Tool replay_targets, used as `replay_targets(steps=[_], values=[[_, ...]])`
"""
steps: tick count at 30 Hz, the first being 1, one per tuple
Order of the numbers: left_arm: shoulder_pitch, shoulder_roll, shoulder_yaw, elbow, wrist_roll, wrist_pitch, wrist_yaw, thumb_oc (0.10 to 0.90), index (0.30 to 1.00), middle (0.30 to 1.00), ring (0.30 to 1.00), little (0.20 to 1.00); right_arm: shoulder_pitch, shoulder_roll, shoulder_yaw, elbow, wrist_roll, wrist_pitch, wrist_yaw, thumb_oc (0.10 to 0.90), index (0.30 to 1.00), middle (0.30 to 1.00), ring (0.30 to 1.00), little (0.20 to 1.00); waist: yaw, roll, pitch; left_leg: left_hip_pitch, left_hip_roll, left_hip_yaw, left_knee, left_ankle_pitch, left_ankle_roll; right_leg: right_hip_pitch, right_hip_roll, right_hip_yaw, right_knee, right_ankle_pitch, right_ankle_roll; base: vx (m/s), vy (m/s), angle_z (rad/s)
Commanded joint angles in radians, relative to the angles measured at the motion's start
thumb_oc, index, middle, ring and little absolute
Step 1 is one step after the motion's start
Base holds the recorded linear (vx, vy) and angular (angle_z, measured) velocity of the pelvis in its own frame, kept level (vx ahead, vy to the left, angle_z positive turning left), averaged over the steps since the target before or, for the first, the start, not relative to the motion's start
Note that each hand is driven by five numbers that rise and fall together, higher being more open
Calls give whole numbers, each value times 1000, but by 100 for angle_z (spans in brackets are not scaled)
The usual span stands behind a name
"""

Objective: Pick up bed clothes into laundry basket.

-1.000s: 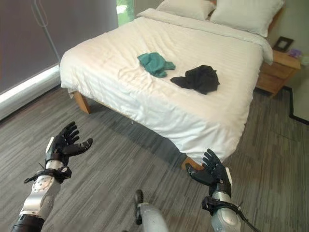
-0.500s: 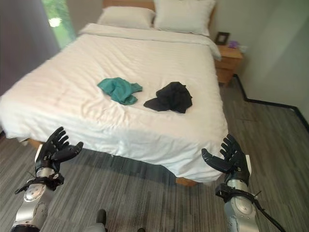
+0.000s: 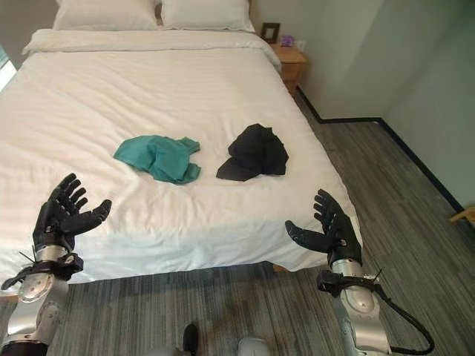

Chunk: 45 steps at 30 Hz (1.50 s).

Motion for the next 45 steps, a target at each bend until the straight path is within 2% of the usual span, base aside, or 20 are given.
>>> replay_targets(steps=[1, 3, 5, 8, 9, 10, 11, 14, 17, 19, 20, 21, 22, 26, 33, 35, 41, 45], values=[[-10, 52, 22, -107, -2, -103, -30, 800, 900, 900, 900, 900, -110, -98, -85, 15, -13, -82, -15, 800, 900, 900, 900, 900, -28, -27, -61, 41, 49, -81, -3, -39, -85, 18, 55, 17, -260, 188, -22, 339, -13, 14], [-12, 41, 16, -100, -15, -108, -31, 800, 900, 900, 900, 900, -126, -137, -92, 29, -23, -84, -17, 800, 900, 900, 900, 900, -32, -37, -57, 79, 44, -98, -15, -61, -85, 28, 61, 48, -379, 214, -7, 326, -60, 17], [-7, 32, 7, -106, -29, -113, -37, 800, 900, 900, 900, 900, -142, -194, -97, 47, -35, -80, -13, 800, 900, 900, 900, 900, -31, -53, -55, 98, 41, -114, -20, -65, -90, 22, 57, 60, -429, 247, 5, 250, -136, 25], [6, 24, -3, -126, -33, -118, -45, 800, 900, 900, 900, 900, -165, -306, -103, 86, -49, -73, 2, 800, 900, 900, 900, 900, -16, -78, -61, 120, 48, -134, -23, -83, -102, 47, 50, 55, -451, 250, 6, 252, -220, 32], [6, 17, -12, -122, -46, -126, -46, 800, 900, 900, 900, 900, -210, -380, -75, 145, -25, -75, 24, 800, 900, 900, 900, 900, 0, -92, -73, 116, 66, -152, -9, -79, -116, 67, 60, 68, -439, 234, -9, 198, -236, 48], [7, 15, -10, -122, -46, -127, -46, 800, 900, 900, 900, 900, -216, -383, -70, 151, -23, -78, 24, 800, 900, 900, 900, 900, -4, -90, -72, 116, 67, -154, -9, -80, -117, 68, 61, 66, -439, 233, -9, 267, -338, 45], [7, 3, -25, -123, -75, -134, -50, 800, 900, 900, 900, 900, -275, -465, -8, 209, -10, -68, 56, 800, 900, 900, 900, 900, 18, -102, -74, 89, 84, -164, 82, -65, -146, 90, 65, 42, -439, 221, -31, 193, -243, 39], [-19, -19, -83, -130, -117, -144, -51, 800, 900, 900, 900, 900, -406, -575, 96, 321, -5, -71, 54, 800, 900, 900, 900, 900, 37, -126, -26, -44, 78, -168, 360, 8, -190, 155, 55, -13, -449, 203, -66, 99, -264, 32], [-40, -22, -144, -117, -145, -135, -59, 800, 900, 900, 900, 900, -510, -624, 171, 428, 7, -55, 26, 800, 900, 900, 900, 900, 55, -140, -7, -144, 63, -90, 337, 7, -164, 204, 44, -58, -481, 190, -80, 63, -192, 57], [-35, -10, -163, -112, -147, -129, -70, 800, 900, 900, 900, 900, -564, -630, 215, 469, 6, -51, 20, 800, 900, 900, 900, 900, 67, -132, -20, -176, 32, -52, 239, -7, -144, 228, 58, -68, -513, 186, -76, 166, -107, 51], [-21, -4, -179, -114, -136, -125, -71, 800, 900, 900, 900, 900, -578, -636, 237, 483, -11, -50, 18, 800, 900, 900, 900, 900, 74, -122, -24, -182, 20, -46, 179, 15, -135, 231, 74, -68, -514, 187, -74, 198, -75, 28], [-9, 10, -175, -115, -141, -123, -80, 800, 900, 900, 900, 900, -619, -635, 283, 489, -46, -40, 26, 800, 900, 900, 900, 900, 89, -117, -33, -161, 14, -63, 155, 9, -128, 232, 86, -55, -509, 175, -70, 210, -56, 6], [2, 8, -176, -120, -145, -118, -90, 800, 900, 900, 900, 900, -653, -626, 305, 509, -59, -38, 17, 800, 900, 900, 900, 900, 85, -106, -41, -140, 11, -62, 123, 19, -120, 237, 96, -55, -518, 170, -77, 177, -17, -15], [13, 19, -179, -129, -134, -113, -83, 800, 900, 900, 900, 900, -766, -614, 421, 546, -125, -23, 20, 800, 900, 900, 900, 900, 79, -90, -65, -67, 10, -73, 3, 39, -114, 245, 104, -62, -555, 167, -78, 105, 10, -19], [31, 27, -199, -156, -155, -107, -95, 800, 900, 900, 900, 900, -912, -603, 564, 686, -229, -8, 7, 800, 900, 900, 900, 900, 87, -67, -75, -49, 7, -85, -28, 39, -111, 241, 99, -67, -567, 168, -75, 45, 21, 4], [34, 54, -208, -178, -165, -112, -98, 800, 900, 900, 900, 900, -1033, -607, 638, 764, -268, -5, -27, 800, 900, 900, 900, 900, 98, -53, -66, -66, 1, -90, -28, 40, -112, 225, 93, -69, -571, 175, -70, -38, 34, 4], [26, 81, -206, -169, -187, -122, -79, 800, 900, 900, 900, 900, -1260, -571, 731, 860, -262, 0, -89, 800, 900, 900, 900, 900, 119, -22, -42, -139, -12, -103, -28, 54, -115, 145, 86, -68, -573, 197, -65, -63, 19, 2], [16, 73, -217, -146, -180, -122, -70, 800, 900, 900, 900, 900, -1283, -531, 741, 888, -248, 6, -97, 800, 900, 900, 900, 900, 127, -9, -25, -171, -15, -105, -28, 61, -116, 107, 85, -65, -564, 201, -67, -27, 9, 6]])
